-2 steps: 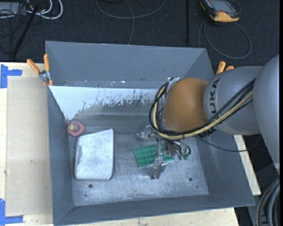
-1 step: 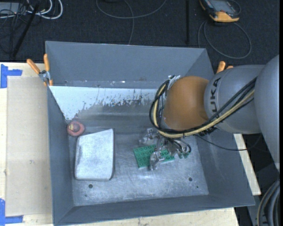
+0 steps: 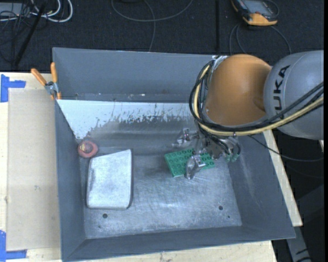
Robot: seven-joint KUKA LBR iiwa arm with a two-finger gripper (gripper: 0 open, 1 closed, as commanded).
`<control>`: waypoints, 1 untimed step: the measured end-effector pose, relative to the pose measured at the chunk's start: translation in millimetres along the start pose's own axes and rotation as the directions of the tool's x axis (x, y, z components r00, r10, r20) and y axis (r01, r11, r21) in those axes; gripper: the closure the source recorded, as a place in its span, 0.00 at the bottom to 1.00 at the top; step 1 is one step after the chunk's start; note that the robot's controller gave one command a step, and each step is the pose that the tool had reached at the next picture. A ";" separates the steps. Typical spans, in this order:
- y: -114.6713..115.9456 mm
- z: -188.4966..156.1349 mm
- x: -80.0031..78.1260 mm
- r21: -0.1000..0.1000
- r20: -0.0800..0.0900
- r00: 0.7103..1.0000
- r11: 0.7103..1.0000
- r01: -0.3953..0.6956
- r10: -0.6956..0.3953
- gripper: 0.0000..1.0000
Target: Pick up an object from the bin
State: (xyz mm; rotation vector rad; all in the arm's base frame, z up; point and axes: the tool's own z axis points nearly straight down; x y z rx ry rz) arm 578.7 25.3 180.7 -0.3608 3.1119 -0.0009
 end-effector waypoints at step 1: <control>-2.9 -63.3 -5.4 0.000 -0.001 1.000 1.000 0.001 -0.001 1.00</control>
Offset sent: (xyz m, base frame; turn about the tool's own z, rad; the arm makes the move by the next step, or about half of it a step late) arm 0.0036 -0.0021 0.0599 -0.0040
